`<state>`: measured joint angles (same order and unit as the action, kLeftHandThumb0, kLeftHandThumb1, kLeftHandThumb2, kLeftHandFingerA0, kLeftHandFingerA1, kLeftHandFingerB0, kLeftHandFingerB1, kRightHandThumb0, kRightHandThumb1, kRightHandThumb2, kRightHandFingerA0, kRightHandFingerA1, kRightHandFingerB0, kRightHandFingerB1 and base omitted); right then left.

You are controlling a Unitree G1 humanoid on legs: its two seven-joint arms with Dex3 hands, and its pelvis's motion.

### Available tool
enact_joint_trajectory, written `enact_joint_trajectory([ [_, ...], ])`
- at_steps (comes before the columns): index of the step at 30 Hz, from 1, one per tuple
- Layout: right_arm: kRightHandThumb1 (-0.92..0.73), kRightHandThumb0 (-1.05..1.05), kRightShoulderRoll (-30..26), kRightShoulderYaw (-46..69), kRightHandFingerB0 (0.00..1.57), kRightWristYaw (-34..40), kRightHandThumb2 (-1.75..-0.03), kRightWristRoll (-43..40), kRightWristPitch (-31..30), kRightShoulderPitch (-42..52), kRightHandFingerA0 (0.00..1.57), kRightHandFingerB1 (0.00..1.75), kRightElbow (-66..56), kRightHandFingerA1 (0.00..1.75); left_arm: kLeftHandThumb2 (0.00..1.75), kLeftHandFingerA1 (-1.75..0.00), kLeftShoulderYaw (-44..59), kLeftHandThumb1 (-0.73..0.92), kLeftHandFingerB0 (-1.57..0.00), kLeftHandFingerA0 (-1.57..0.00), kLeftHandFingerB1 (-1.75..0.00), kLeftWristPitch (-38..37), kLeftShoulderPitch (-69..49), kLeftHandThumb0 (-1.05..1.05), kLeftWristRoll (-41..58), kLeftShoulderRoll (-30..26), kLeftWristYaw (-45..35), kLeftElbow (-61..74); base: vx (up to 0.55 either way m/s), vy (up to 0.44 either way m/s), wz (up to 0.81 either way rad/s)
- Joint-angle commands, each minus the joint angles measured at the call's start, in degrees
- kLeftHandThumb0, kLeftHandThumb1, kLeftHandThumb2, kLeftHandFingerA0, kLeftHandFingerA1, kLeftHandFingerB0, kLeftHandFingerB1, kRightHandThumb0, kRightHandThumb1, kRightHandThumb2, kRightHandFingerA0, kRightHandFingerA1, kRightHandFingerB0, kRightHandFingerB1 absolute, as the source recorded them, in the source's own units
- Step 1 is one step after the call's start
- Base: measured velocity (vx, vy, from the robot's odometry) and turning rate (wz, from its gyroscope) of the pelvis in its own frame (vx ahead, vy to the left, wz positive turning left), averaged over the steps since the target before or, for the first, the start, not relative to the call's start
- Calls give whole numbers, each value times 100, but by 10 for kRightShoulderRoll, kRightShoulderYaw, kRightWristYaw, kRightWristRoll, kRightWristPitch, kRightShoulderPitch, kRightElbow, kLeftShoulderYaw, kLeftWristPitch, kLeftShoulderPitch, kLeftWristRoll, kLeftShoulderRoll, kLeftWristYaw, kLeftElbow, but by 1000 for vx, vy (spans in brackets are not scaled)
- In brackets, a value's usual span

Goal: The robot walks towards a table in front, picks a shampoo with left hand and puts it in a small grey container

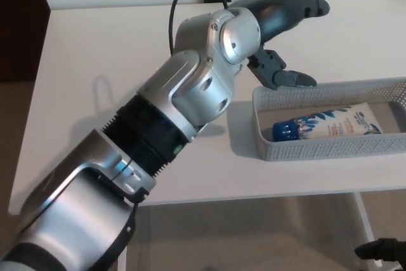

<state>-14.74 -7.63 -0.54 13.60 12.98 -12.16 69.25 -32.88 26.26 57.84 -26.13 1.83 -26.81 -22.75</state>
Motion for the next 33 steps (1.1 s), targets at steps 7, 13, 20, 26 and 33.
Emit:
enact_joint_trajectory([
  [7,-64,-35,-3,0,58,-2,-60,1,13,27,72,41,-1,49,84,-24,-16,39,-1,-1,-30,5,-112,-69,-22,-93,-67,274,0,0,0],
  [13,-65,-35,-12,2,58,-9,-58,0,18,35,70,40,1,45,82,-50,45,15,0,0,-48,27,-261,-36,23,-171,-114,585,0,0,0],
  [20,-63,-32,-18,12,56,-13,-59,-10,14,39,69,41,7,47,55,-32,241,45,-18,-16,-28,-84,-616,-67,147,-227,-122,809,0,0,0],
  [26,-65,-32,-12,18,58,1,-59,-15,25,66,73,41,21,48,84,-52,397,21,-7,-8,-50,-296,-936,-30,244,-203,-127,742,0,0,0],
  [33,-66,-32,-12,21,55,8,-59,-19,24,114,70,39,34,45,56,-34,445,49,-27,-31,-30,-384,-1129,-62,268,-211,-150,611,0,0,0],
])
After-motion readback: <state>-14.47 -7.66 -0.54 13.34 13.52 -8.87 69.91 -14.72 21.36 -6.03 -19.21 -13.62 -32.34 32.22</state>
